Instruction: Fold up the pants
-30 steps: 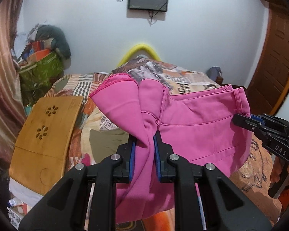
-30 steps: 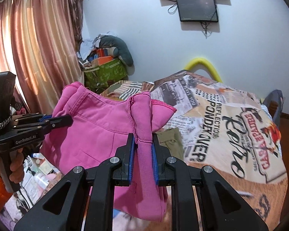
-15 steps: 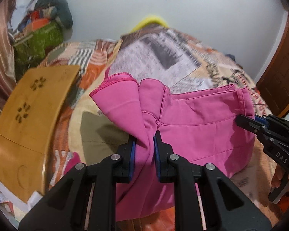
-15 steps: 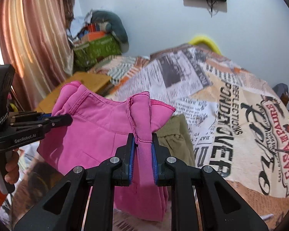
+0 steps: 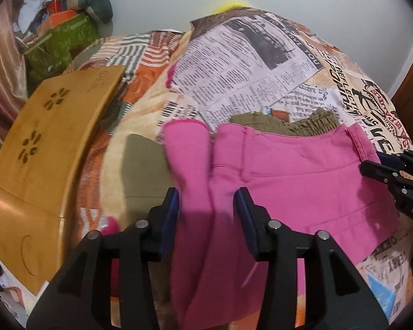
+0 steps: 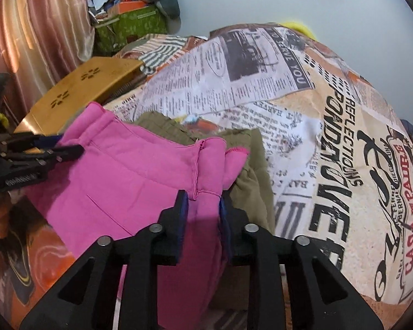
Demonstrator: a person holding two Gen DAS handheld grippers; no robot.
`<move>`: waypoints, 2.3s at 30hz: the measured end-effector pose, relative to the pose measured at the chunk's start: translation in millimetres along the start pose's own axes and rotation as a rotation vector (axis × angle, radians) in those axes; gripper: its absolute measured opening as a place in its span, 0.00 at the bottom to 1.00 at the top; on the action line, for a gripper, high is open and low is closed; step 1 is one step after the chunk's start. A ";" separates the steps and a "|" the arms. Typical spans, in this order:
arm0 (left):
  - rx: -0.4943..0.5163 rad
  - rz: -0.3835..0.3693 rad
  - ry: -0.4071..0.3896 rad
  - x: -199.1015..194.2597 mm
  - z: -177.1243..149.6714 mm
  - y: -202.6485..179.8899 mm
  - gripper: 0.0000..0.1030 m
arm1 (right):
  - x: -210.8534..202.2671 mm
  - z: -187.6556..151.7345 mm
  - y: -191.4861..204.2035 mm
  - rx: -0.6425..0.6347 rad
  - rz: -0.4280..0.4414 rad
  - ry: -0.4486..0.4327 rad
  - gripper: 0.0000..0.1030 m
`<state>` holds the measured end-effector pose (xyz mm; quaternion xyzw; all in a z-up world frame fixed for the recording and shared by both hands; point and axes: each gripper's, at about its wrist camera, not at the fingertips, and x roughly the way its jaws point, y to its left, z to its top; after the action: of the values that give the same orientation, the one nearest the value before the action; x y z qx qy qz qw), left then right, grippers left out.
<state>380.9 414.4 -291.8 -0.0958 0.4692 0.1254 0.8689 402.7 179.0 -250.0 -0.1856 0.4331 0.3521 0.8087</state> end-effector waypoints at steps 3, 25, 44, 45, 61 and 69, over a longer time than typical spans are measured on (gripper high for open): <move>0.019 0.063 -0.009 -4.8 -5.4 11.3 0.43 | -3.9 -4.7 -7.5 0.003 -0.012 0.005 0.22; 0.012 0.039 -0.131 -116.8 -5.7 -0.8 0.53 | -125.4 4.1 -14.0 0.037 -0.023 -0.170 0.26; 0.063 -0.022 -0.682 -445.9 -99.1 -94.5 0.54 | -389.7 -59.2 74.6 -0.007 0.087 -0.695 0.26; 0.066 -0.017 -0.710 -458.1 -108.4 -98.4 0.54 | -396.4 -65.1 79.1 -0.012 0.088 -0.712 0.26; 0.047 -0.001 -0.878 -526.5 -205.6 -132.0 0.95 | -430.3 -130.6 109.2 0.043 0.039 -0.866 0.82; 0.048 -0.026 -0.879 -528.2 -215.9 -137.4 1.00 | -436.7 -144.5 107.0 0.094 0.006 -0.875 0.99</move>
<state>-26.7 154.8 41.4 -0.0189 0.0566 0.1324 0.9894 77.7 -13.9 33.1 0.0194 0.0658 0.3800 0.9225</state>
